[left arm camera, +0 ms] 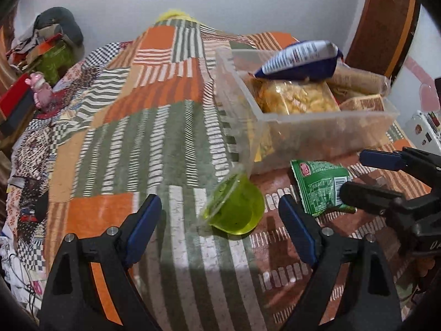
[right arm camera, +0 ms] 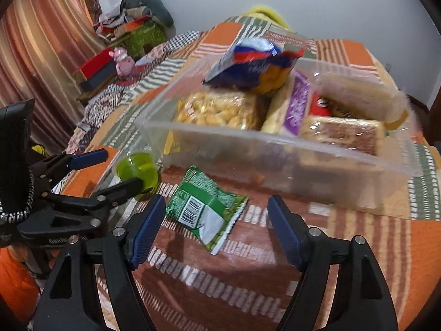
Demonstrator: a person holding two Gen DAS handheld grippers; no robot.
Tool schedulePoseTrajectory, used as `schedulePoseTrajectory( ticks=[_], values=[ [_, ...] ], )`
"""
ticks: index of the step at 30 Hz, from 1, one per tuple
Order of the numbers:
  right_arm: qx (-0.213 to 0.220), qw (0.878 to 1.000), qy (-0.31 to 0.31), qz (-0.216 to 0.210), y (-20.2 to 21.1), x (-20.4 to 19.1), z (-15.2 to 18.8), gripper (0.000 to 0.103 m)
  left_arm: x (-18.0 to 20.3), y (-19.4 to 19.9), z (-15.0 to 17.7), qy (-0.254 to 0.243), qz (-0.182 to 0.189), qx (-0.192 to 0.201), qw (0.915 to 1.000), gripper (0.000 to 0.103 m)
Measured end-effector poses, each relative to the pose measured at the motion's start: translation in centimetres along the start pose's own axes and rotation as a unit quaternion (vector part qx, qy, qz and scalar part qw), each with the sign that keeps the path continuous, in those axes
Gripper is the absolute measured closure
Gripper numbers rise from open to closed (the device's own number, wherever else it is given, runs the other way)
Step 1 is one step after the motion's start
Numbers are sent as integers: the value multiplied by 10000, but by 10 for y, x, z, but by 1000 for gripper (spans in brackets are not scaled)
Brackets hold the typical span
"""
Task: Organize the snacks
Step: 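Grasp the green jelly cup with the left tool while the right tool grasps the green snack packet, then carry both items into the clear box and open both tools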
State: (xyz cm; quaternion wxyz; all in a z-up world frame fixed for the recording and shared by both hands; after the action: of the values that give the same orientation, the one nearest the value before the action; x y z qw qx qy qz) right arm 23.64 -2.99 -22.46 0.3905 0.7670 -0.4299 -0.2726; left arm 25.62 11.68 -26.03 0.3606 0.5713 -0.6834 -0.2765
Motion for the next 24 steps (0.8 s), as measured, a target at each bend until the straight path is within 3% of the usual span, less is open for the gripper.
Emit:
schedulePoseTrajectory(
  ticks=[5,7,11,14,19,24],
  values=[
    [-210,9998,37,-39,-14,-6,2,29,4,-14,0,-55,178,-66,9998,34],
    [-255,9996,61,-43,-17,-8,3,29,7,-19,1,-80,303,-129,9994,52],
    [-249,9996,106,-26,-17,-10,3,29,10,-20,5,-136,264,-104,9995,55],
    [-222,9997,121,-32,-16,-9,5,47,12,-16,5,-139,258,-48,9996,57],
    [-183,9995,-4,-263,-13,-2,7,58,15,-6,10,-144,202,-1,9997,59],
    [-81,9998,40,-189,-4,2,9,65,19,7,14,-69,194,49,9998,59]
  ],
)
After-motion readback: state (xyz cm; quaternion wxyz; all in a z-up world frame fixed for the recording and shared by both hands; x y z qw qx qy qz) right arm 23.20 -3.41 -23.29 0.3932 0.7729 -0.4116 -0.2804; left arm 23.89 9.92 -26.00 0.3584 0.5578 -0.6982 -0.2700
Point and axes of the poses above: each gripper's, at about its wrist camera, not at the fingertips, and y roughly against the way its jaws point, x to its right, z to its underside, the point moved 6 cm from there along -y, roughly the way its jaws point, and after that the axes turned 7 degrees about z, right-handed, at the moved point
